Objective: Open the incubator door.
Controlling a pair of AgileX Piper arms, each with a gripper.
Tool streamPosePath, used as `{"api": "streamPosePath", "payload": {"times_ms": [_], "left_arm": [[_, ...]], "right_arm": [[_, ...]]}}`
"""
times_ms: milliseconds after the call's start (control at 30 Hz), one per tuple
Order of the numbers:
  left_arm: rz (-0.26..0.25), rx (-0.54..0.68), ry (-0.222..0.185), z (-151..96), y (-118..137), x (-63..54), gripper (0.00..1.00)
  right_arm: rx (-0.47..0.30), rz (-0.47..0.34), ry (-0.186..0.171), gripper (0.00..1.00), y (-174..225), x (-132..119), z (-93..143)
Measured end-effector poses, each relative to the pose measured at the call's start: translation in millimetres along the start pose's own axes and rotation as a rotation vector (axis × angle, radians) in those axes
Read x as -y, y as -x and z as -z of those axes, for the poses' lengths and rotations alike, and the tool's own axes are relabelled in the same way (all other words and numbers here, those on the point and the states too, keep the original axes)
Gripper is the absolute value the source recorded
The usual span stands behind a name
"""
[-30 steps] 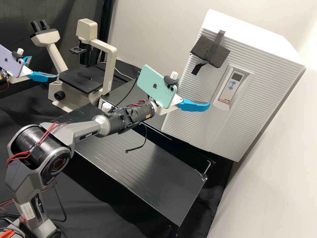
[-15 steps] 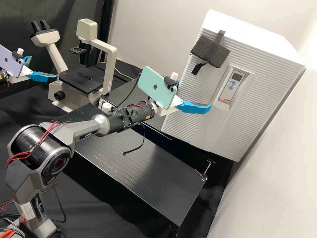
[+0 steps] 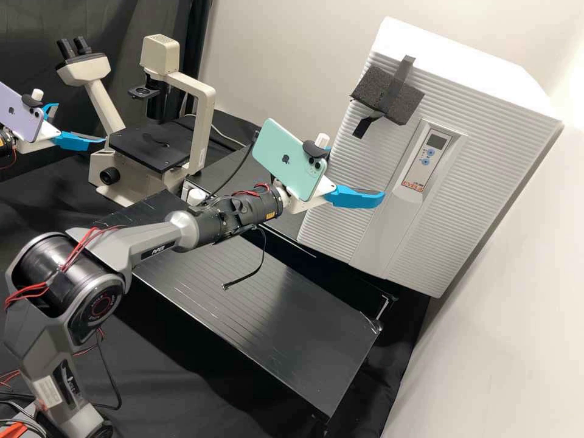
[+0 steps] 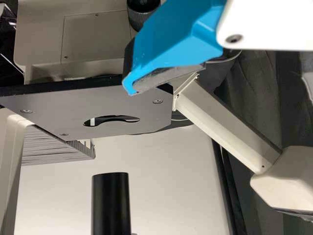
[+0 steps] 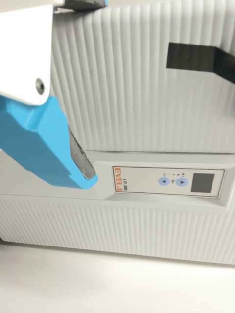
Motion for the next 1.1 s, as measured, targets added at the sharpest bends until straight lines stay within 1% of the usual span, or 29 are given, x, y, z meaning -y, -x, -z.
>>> {"api": "streamPosePath", "payload": {"times_ms": [33,167,1000,1100], "left_arm": [[0.0,0.0,0.0,0.0,0.0,0.0,1.0],[0.0,0.0,0.0,0.0,0.0,0.0,1.0],[0.0,0.0,0.0,0.0,0.0,0.0,1.0],[0.0,0.0,0.0,0.0,0.0,0.0,1.0]], "right_arm": [[0.002,0.0,-0.003,0.0,0.7,-0.3,-0.2],[0.0,0.003,0.009,0.0,2.1,-1.2,0.6],[-0.001,0.049,0.007,0.0,3.6,2.9,2.4],[-0.004,0.051,0.011,0.0,3.6,3.1,2.7]]}}
